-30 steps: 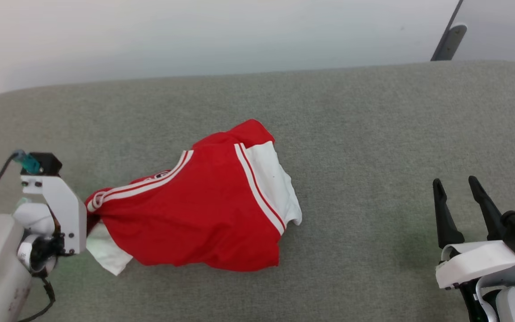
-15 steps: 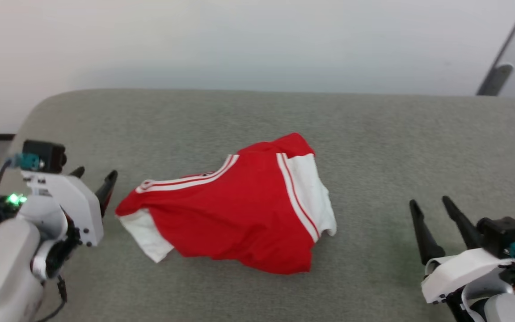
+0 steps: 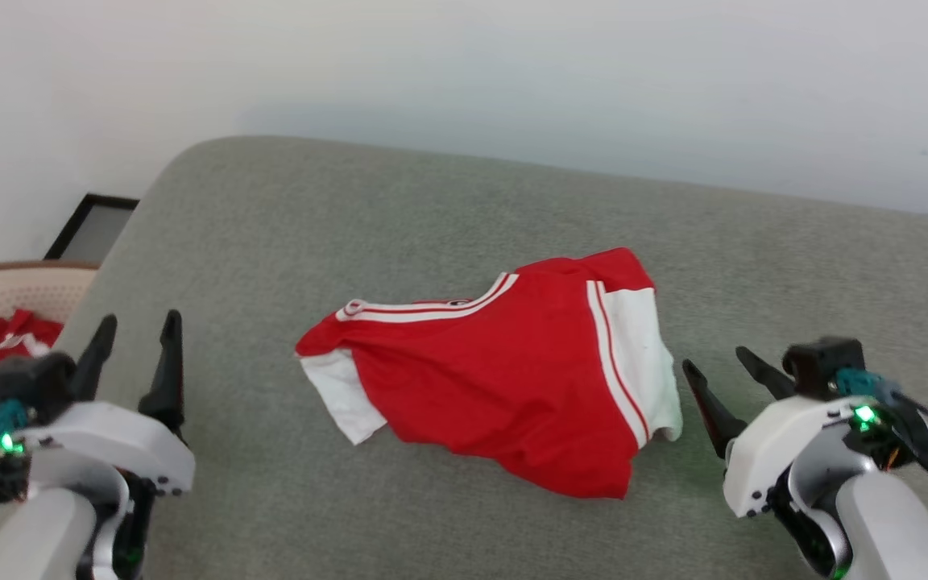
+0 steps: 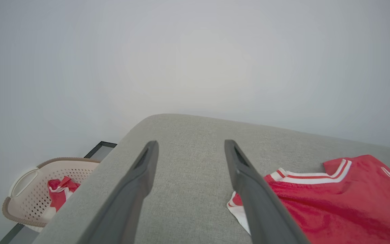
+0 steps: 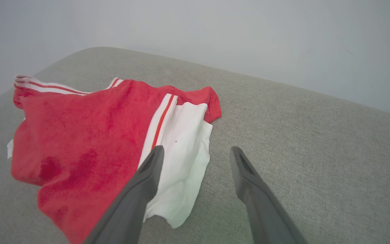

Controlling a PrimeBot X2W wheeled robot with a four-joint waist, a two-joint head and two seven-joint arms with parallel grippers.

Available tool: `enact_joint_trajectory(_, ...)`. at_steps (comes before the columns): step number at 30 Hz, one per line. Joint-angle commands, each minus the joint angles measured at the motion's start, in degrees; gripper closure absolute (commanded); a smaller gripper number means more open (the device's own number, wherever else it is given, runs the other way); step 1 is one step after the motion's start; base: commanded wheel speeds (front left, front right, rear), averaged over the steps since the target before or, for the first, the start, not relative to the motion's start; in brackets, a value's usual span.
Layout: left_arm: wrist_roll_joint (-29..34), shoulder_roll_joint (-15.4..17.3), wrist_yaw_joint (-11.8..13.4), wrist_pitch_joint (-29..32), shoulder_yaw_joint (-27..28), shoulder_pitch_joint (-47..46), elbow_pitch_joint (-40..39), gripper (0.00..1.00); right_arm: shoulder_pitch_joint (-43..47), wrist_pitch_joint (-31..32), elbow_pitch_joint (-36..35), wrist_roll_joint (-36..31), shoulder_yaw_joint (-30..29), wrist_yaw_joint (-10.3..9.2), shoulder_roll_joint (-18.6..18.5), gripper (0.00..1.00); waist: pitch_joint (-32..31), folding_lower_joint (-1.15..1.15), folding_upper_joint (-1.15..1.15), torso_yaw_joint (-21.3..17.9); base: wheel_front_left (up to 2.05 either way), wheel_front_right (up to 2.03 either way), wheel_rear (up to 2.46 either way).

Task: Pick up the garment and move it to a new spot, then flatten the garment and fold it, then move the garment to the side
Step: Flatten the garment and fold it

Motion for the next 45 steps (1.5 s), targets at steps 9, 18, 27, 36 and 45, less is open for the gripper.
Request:
enact_joint_trajectory(9,-0.05,-4.30,1.02,-2.36,3.58,5.39,-3.26,0.00,-6.28,6.85,7.64,-0.34,0.57,-0.08,-1.60,0.00,4.41,0.00,0.00,5.35,0.00,0.00,0.00)
enact_joint_trajectory(18,2.82,-7.73,-0.85,-2.52,6.22,5.23,-3.41,0.00,-8.57,13.04,16.25,-0.32,2.10,-0.07,-1.37,0.00,6.22,0.00,0.00,7.84,0.00,0.00,0.00)
enact_joint_trajectory(27,6.30,-9.96,-2.77,-2.54,10.75,6.46,-3.40,0.00,-12.37,11.77,18.58,0.79,2.83,-0.12,-2.72,1.00,6.23,0.00,0.00,6.85,0.00,0.00,0.00)
enact_joint_trajectory(36,8.33,-10.53,-4.01,-2.53,13.99,8.01,-3.55,0.00,-13.94,13.57,12.84,2.81,0.69,-0.09,-6.68,1.00,4.70,0.00,0.00,3.59,0.00,0.00,0.00)
enact_joint_trajectory(45,9.33,-9.59,-4.12,-2.54,14.75,8.92,-3.92,0.00,-8.51,19.41,3.65,2.40,-4.86,-0.09,-11.43,1.00,3.33,0.00,0.00,0.44,0.00,0.00,0.00)
